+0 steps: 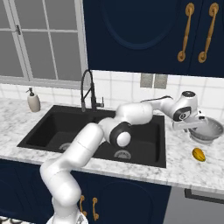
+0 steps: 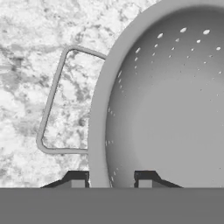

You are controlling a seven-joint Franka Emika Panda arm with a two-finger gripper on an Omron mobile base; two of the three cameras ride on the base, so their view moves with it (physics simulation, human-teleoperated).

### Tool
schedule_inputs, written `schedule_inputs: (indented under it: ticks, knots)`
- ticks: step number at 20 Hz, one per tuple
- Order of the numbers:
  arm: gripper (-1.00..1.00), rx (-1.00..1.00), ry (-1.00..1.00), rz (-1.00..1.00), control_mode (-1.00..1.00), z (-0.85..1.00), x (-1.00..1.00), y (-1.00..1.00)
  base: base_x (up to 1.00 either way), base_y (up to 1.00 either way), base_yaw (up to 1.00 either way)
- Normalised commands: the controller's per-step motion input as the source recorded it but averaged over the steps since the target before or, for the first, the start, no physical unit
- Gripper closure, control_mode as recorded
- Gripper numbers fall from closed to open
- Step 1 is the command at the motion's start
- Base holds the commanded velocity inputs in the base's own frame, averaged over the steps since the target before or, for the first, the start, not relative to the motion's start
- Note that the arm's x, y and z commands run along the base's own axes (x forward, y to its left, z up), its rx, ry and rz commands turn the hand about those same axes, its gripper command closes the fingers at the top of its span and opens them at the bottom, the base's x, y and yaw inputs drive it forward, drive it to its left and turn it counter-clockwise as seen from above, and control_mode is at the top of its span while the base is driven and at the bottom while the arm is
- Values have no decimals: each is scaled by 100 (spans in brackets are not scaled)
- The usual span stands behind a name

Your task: Put the colander in the sink, put the mango in the colander, and turn on the sink faucet and pour water over the colander.

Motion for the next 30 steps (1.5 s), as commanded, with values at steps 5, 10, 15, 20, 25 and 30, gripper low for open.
schedule_inputs:
  ticks: [5,10,15,20,25,30]
  knots:
    - [100,-10,-7,6,-100,-19,-15,77,0,0,0]
    - [100,-9,-15,7,-100,-19,-28,55,0,0,0]
    - [100,0,-7,8,-100,-4,-43,28,0,0,0]
    - [100,0,0,7,-100,28,-39,21,0,0,0]
    - [100,0,0,6,-100,40,-27,14,0,0,0]
    - [100,0,6,5,-100,67,-21,16,0,0,0]
